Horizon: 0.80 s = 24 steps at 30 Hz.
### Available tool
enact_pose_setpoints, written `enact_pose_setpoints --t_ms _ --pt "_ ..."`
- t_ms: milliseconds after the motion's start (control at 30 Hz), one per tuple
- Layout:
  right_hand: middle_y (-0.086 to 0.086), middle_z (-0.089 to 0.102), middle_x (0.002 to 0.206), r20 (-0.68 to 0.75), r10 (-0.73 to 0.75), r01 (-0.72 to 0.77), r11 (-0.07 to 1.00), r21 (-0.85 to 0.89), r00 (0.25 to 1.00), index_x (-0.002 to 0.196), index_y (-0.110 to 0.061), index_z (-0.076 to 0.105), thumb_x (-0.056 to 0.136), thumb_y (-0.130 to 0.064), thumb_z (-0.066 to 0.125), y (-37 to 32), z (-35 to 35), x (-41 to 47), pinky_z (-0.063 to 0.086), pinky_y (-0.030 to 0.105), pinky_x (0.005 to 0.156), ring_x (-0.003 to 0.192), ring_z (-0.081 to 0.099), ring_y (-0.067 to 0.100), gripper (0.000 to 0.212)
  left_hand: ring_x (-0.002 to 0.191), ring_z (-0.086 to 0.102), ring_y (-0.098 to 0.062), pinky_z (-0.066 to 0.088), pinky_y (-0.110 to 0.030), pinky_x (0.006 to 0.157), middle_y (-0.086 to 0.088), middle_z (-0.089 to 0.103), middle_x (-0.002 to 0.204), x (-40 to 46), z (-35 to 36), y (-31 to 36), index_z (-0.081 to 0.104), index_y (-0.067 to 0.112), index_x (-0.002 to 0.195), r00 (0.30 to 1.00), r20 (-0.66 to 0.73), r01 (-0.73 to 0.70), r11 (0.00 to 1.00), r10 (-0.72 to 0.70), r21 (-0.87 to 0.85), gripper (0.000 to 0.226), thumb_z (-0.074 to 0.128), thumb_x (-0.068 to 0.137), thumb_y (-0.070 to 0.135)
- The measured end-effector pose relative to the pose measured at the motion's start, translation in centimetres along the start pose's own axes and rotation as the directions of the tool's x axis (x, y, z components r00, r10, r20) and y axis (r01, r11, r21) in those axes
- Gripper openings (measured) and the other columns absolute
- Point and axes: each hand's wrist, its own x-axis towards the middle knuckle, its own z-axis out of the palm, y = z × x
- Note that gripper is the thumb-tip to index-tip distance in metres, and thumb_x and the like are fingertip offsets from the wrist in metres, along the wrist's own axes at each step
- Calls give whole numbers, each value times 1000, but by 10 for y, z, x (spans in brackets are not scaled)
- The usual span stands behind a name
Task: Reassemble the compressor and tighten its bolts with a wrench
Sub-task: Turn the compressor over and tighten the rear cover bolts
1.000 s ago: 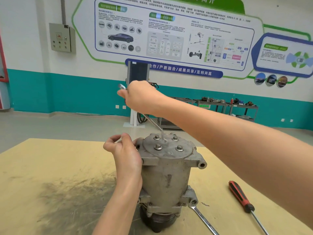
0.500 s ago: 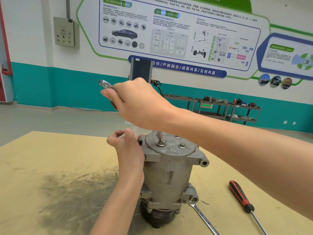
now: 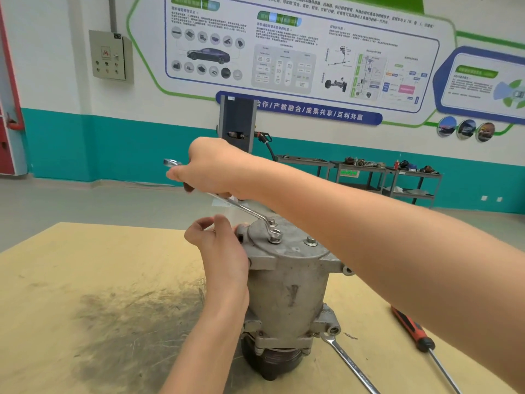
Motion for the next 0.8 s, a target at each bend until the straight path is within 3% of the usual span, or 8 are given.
enact_pose_setpoints --t_ms 133,333,500,633,733,800 --pt "-2 46 64 31 127 -128 991 34 991 79 -11 53 101 -26 48 15 1 16 29 18 43 50 37 9 27 43 49 8 37 -11 40 2 49 79 -5 -1 2 33 29 90 1000 26 3 1000 -3 -29 18 35 103 17" --pt "3 48 62 132 387 -409 852 328 912 87 -3 57 102 -16 48 44 5 30 24 15 34 38 29 8 21 53 49 0 34 -13 40 1 44 83 -7 -2 2 32 30 90 1000 17 -17 1000 17 -1 20 35 100 13" --pt "-2 43 53 133 440 -458 817 351 888 83 -8 60 100 -30 54 60 -2 33 25 13 35 33 28 6 29 39 40 7 31 -12 38 1 39 79 -6 -1 -1 31 29 89 999 16 -51 998 51 21 20 34 101 13" --pt "0 40 58 165 503 -528 783 329 848 77 -9 55 102 -27 51 76 5 32 23 10 33 25 28 7 31 40 41 8 33 -10 40 2 39 79 -4 -1 -1 30 27 89 998 15 -63 998 62 10 20 34 101 12" --pt "-1 36 54 251 555 -606 683 407 793 73 -10 52 102 -21 51 95 12 26 22 16 35 39 25 9 31 42 43 8 35 -10 42 2 41 80 -4 -1 -1 30 26 89 998 22 -55 998 55 -1 20 34 101 11" --pt "-3 33 45 337 550 -641 584 499 764 69 -10 49 102 -18 51 107 13 22 19 17 33 35 22 8 33 42 44 9 35 -9 43 1 41 80 -5 -1 0 30 27 89 998 28 -60 998 60 -7 21 34 101 10"
